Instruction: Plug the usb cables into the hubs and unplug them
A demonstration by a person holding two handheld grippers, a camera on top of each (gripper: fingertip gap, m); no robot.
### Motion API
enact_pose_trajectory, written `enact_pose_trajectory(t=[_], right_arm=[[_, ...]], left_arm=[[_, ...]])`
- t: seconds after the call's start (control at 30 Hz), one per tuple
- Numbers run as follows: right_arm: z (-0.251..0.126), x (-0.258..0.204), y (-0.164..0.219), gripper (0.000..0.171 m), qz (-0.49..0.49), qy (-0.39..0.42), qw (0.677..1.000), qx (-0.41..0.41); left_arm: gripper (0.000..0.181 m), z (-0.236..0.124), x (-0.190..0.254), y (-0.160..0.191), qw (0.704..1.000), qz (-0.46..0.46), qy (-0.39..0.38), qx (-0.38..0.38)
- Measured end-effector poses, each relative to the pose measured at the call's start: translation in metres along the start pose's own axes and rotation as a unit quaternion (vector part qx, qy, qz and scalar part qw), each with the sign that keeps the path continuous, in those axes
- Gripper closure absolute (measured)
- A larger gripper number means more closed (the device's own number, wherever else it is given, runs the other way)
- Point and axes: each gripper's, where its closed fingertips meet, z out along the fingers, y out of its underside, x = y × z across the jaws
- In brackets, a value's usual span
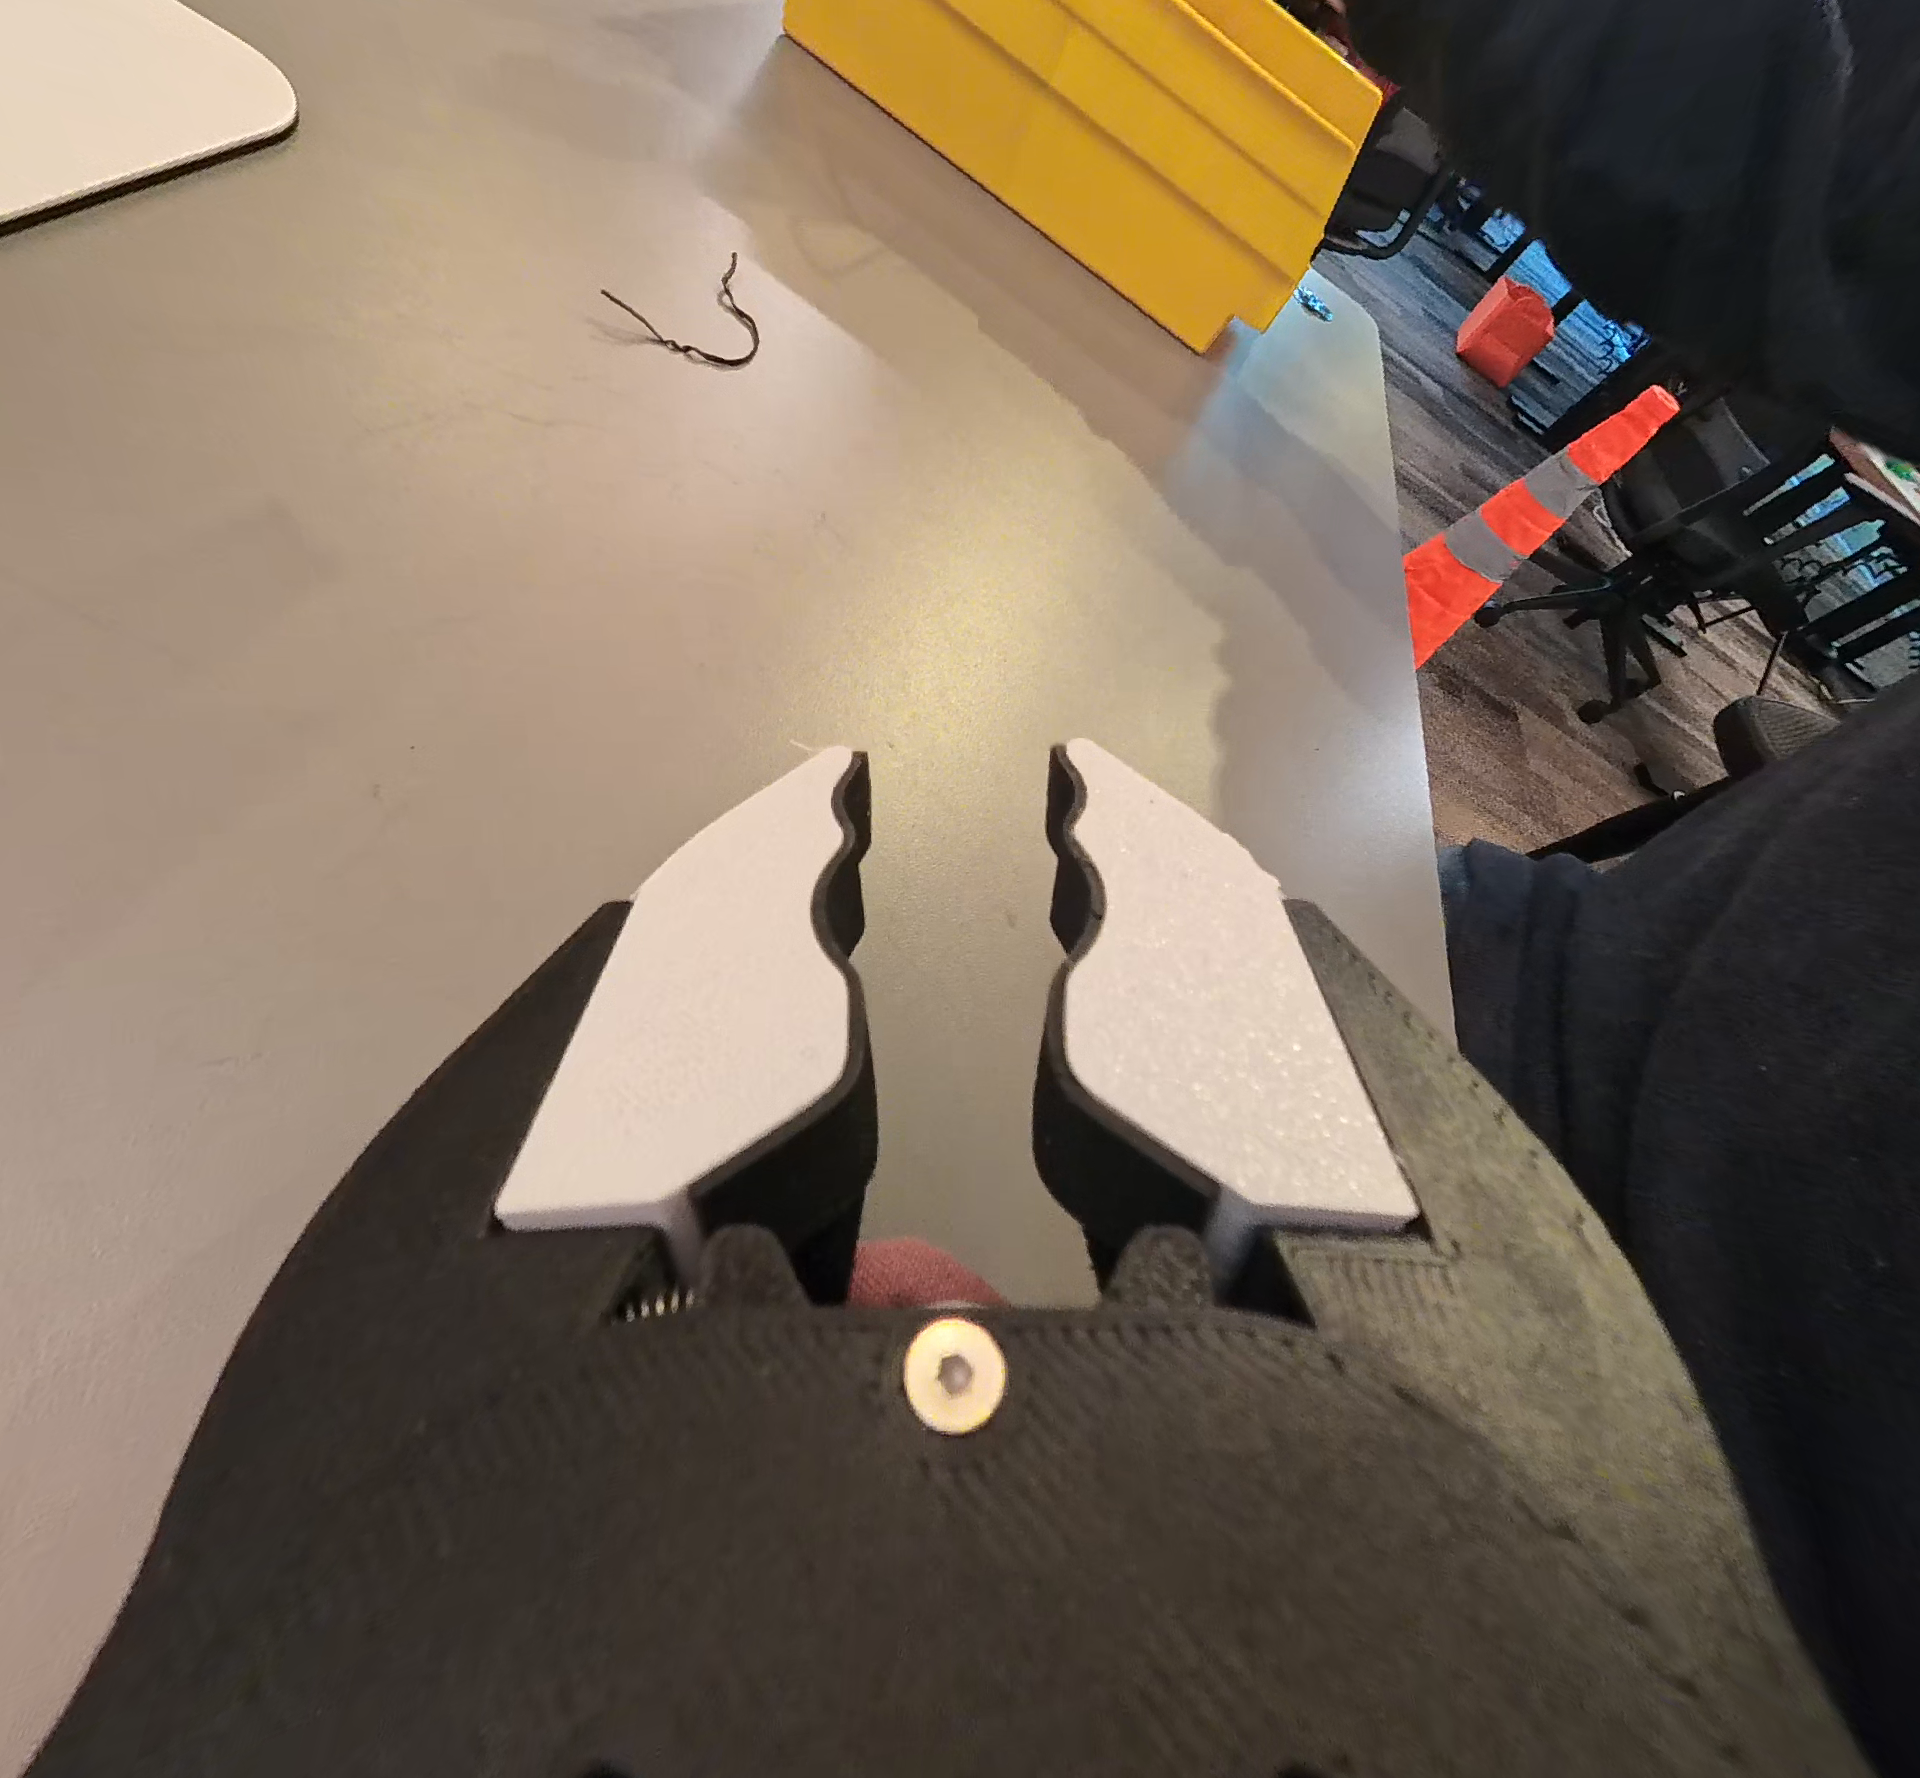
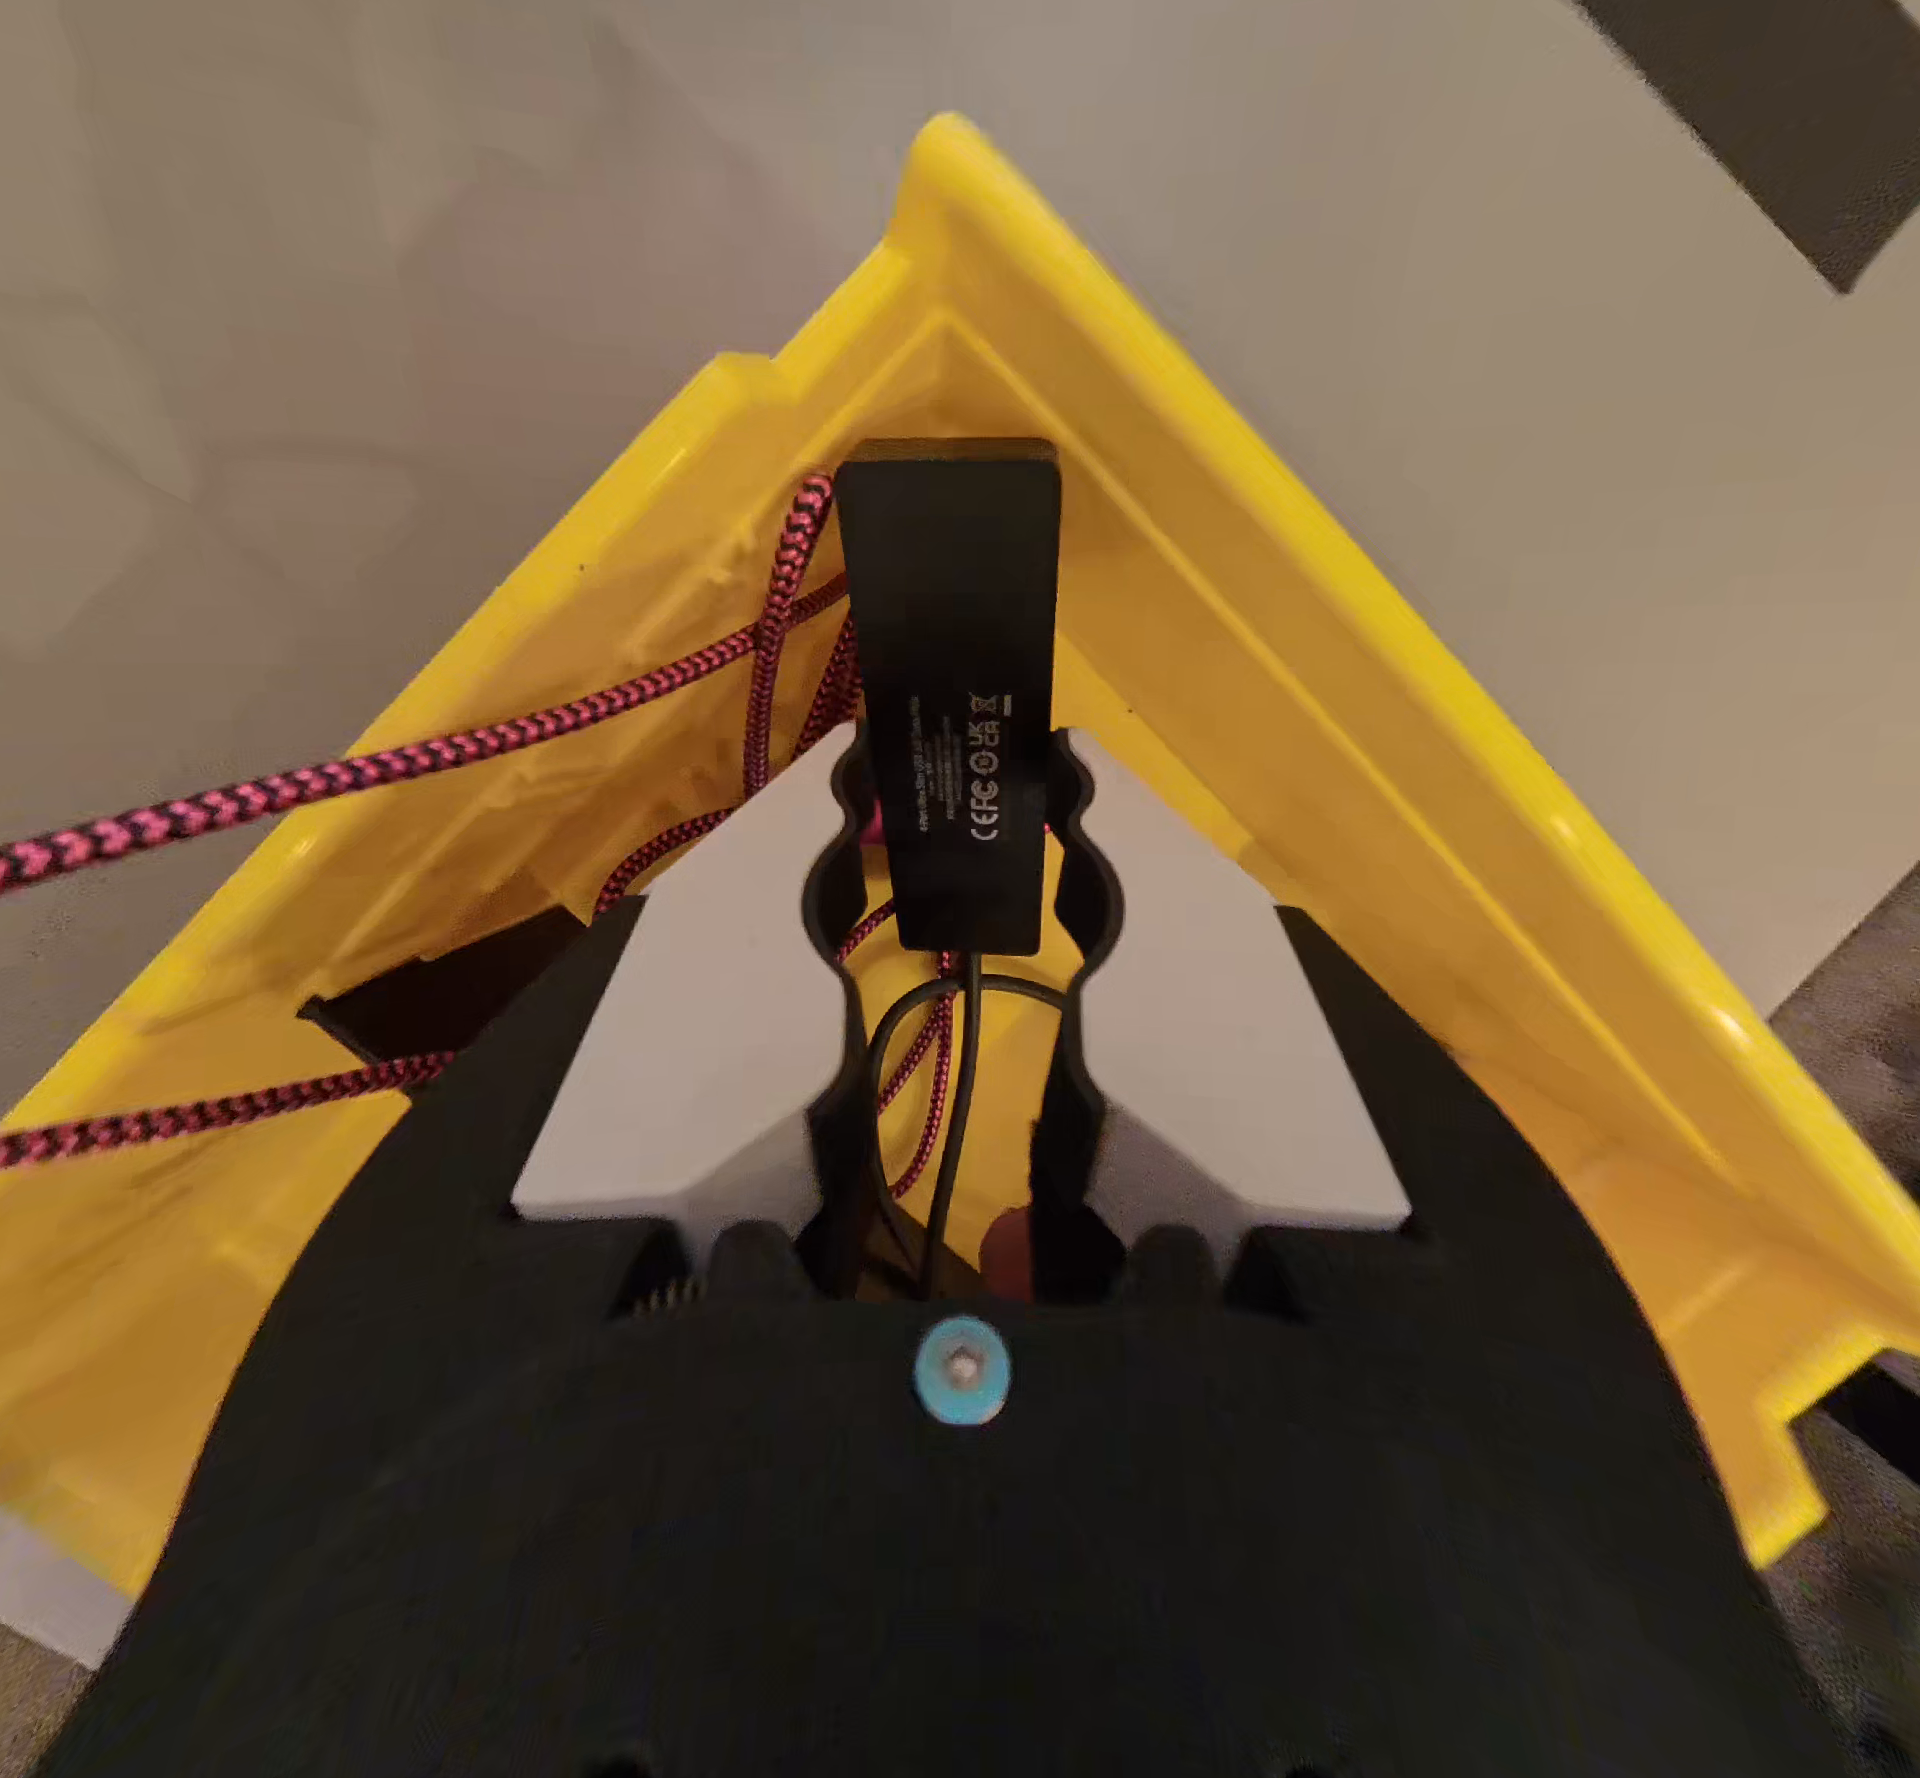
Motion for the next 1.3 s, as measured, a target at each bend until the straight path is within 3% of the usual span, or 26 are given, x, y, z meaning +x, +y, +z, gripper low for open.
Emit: enact_pose_trajectory(t=[0.23, 0.47, 0.6, 0.83, 0.93, 1.07, 1.3], right_arm=[[0.014, -0.004, -0.002, 0.14, -0.063, 0.02, 0.994, -0.086], [0.018, -0.015, -0.028, 0.14, -0.043, 0.002, 0.998, -0.053], [-0.005, -0.018, -0.051, 0.116, -0.034, -0.002, 0.999, -0.008], [-0.09, -0.02, -0.074, 0.116, -0.047, 0.078, 0.993, 0.07], [-0.126, -0.053, -0.086, 0.118, -0.083, 0.124, 0.983, 0.111], [-0.15, -0.131, -0.103, 0.122, -0.133, 0.127, 0.965, 0.187], [-0.111, -0.265, -0.109, 0.122, -0.145, 0.003, 0.953, 0.268]], left_arm=[[0.149, 0.0, 0.0, 0.0, 1.0, 0.002, -0.002, 0.0], [0.149, -0.001, 0.0, -0.001, 1.0, 0.003, -0.002, 0.002], [0.149, -0.001, 0.0, -0.001, 1.0, 0.002, -0.001, 0.002], [0.148, -0.001, 0.0, -0.002, 1.0, 0.003, -0.003, 0.006], [0.147, -0.003, -0.001, -0.005, 1.0, 0.005, -0.011, 0.019], [0.147, -0.01, 0.005, -0.005, 0.999, 0.027, -0.031, 0.031], [0.145, -0.065, 0.018, -0.019, 0.989, 0.092, -0.108, 0.045]])
